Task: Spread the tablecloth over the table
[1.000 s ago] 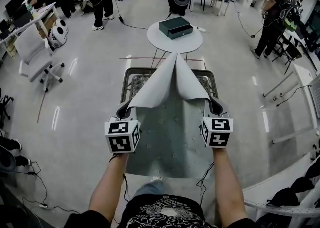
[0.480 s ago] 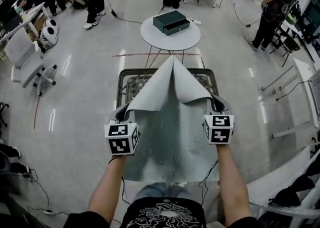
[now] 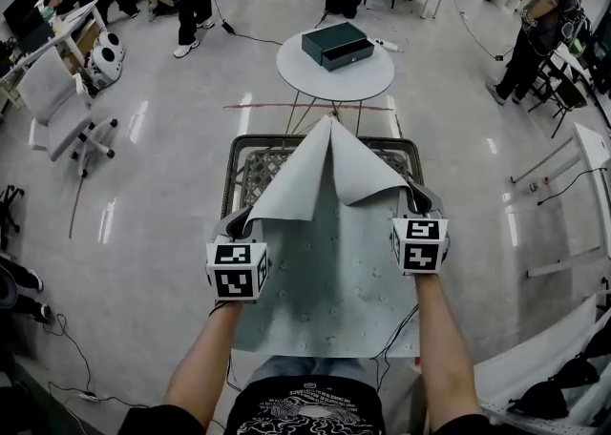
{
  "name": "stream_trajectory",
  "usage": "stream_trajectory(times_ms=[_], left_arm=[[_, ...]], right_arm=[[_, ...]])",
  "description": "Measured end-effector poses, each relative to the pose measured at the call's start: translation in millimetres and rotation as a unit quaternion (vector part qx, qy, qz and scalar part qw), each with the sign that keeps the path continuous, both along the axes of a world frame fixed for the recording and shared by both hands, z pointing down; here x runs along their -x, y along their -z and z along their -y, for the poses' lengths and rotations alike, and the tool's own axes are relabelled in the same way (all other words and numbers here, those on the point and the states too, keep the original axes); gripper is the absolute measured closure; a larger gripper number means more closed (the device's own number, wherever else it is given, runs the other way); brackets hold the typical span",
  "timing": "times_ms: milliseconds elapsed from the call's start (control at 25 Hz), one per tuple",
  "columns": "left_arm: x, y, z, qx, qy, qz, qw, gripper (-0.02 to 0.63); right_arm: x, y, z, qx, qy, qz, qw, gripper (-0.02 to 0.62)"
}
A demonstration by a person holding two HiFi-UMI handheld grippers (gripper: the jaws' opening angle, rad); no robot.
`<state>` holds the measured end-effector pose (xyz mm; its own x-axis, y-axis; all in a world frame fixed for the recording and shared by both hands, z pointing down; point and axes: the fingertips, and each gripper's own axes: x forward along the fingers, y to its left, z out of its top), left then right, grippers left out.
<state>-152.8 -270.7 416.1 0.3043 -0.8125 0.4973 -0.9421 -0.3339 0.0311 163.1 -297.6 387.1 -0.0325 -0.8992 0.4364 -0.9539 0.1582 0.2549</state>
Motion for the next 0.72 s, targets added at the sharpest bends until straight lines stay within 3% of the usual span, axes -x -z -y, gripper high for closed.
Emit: stream_trajectory(times_ms=[440, 720], left_arm=[[-28, -41, 5, 0.029, 0.003, 0.024, 0.9993, 0.594], [-45, -62, 5, 0.050, -0.005, 0.027, 0.9984, 0.572]], right_arm=[[-10, -22, 7, -0.009, 0.037, -0.018, 0.999, 0.588], [-16, -28, 3, -0.011, 0.049, -0.069, 0.996, 0.586]])
